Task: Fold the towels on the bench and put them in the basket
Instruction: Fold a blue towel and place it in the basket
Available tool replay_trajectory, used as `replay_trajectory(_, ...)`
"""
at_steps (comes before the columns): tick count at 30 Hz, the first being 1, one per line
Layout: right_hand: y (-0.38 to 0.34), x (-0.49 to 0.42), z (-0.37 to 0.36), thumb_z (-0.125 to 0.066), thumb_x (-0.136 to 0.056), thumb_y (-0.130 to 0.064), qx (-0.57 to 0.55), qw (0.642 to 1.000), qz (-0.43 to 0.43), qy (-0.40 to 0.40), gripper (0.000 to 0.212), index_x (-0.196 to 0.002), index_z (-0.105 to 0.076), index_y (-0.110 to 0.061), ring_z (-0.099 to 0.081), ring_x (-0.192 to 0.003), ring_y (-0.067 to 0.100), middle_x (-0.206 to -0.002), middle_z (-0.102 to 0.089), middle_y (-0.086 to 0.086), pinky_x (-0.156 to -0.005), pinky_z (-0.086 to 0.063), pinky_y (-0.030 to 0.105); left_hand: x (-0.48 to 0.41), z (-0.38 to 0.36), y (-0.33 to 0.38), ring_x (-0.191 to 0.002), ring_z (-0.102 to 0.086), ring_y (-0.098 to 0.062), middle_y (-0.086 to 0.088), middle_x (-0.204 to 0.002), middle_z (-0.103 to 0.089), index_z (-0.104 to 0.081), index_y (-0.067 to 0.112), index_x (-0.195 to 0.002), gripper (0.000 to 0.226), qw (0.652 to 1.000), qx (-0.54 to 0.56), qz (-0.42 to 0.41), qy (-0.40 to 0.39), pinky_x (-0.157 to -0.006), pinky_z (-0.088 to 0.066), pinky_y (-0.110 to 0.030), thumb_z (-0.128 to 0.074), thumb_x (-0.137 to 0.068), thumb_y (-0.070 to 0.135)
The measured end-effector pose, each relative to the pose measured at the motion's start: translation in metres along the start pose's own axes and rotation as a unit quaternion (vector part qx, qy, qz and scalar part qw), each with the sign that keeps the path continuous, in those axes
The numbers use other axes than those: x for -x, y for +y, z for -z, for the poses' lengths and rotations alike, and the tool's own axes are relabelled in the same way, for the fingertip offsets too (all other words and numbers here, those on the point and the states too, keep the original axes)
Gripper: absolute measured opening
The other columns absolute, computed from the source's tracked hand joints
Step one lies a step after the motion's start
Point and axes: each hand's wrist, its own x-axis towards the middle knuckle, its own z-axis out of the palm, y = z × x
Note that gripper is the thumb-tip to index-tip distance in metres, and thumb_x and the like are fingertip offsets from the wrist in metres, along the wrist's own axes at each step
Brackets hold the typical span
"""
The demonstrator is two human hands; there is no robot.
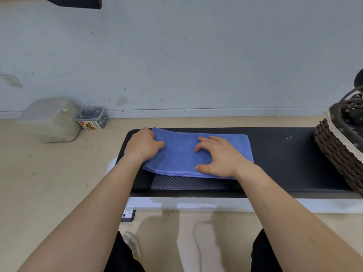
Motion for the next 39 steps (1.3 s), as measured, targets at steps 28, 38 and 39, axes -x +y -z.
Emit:
replay_trajectory(28, 0.076, 0.068, 0.028, -0.069, -0.079, -0.056, -0.012, 0.986, -0.158, 0.060, 0.043, -0.118, -0.061, -0.038, -0.052, -0.109, 0.020, -0.113, -0.053, -0.005, -0.094, -0.046, 0.041, 0.052, -0.080, 0.155, -0.082, -0.064, -0.020, 0.004, -0.086, -0.065, -0.058, 0.022, -0.093, 0.010, 0.977, 0.012, -0.199, -0.079, -0.073, -0.055, -0.042, -0.062, -0.086, 0.016)
replay_trajectory(38, 0.054, 0.051, 0.031, -0.053, -0.091, -0.024, -0.037, 0.958, -0.102, 0.265, 0.030, -0.119, -0.065, -0.021, -0.055, -0.105, 0.023, -0.117, -0.059, -0.002, -0.087, -0.049, 0.041, 0.043, -0.062, 0.127, -0.096, -0.063, -0.011, 0.015, -0.102, -0.069, -0.070, 0.032, -0.101, 0.018, 0.961, -0.028, -0.275, 0.034, -0.081, -0.053, -0.034, -0.055, -0.093, 0.027)
replay_trajectory(39, 0.044, 0.047, 0.029, -0.054, -0.090, -0.024, -0.032, 0.960, -0.072, 0.268, 0.034, -0.123, -0.064, -0.020, -0.055, -0.107, 0.024, -0.121, -0.059, -0.002, -0.089, -0.048, 0.041, 0.039, -0.061, 0.115, -0.102, -0.061, -0.013, 0.013, -0.110, -0.067, -0.070, 0.030, -0.106, 0.022, 0.950, -0.059, -0.303, 0.051, -0.084, -0.052, -0.036, -0.053, -0.093, 0.025)
